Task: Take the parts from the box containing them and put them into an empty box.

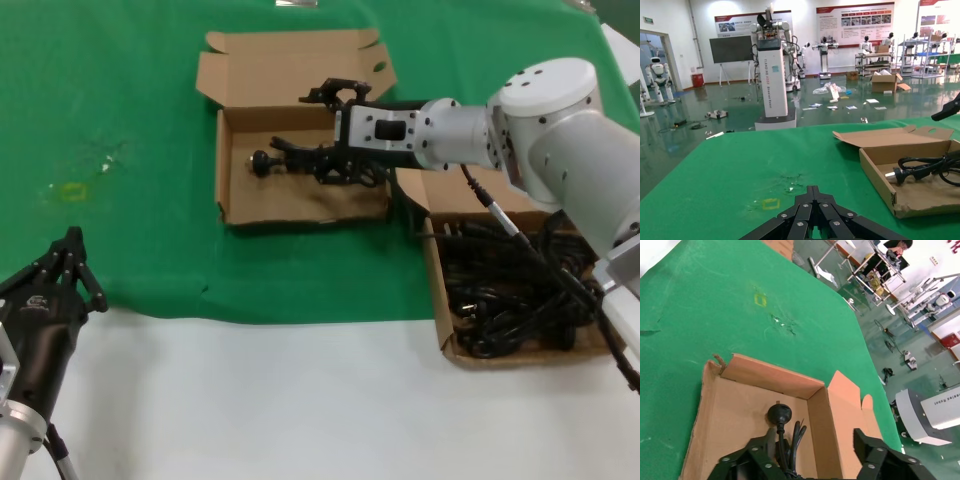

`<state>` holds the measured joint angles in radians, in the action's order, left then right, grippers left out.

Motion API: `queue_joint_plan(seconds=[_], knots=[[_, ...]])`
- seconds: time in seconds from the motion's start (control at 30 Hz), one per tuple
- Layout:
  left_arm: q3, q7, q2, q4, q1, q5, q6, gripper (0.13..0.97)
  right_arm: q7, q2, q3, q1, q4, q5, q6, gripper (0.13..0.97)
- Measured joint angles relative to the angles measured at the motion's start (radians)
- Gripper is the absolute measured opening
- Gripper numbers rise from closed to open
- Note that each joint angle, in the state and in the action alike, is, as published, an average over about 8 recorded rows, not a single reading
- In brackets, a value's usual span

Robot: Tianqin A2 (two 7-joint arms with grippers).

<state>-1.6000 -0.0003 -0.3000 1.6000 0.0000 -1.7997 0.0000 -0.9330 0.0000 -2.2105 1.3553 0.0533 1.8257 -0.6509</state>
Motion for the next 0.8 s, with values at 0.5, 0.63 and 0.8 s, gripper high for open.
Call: queue_joint_plan(seconds=[0.5,0.63,0.8], knots=[[0.0,0.0,0.0,0.0,0.0,0.0,0.0,0.164,-0.002,0.0,-0.003,0.001,0.0,0.008,0.0,0.746],[0.0,0.0,0.0,0.0,0.0,0.0,0.0,0.185,0.005,0.002,0.002,-0.01,0.012,0.007,0.005,0.804],[0.0,0.0,0.0,0.0,0.0,0.0,0.0,0.242,0.038,0.013,0.024,-0.058,0.067,0.006,0.028,0.886]])
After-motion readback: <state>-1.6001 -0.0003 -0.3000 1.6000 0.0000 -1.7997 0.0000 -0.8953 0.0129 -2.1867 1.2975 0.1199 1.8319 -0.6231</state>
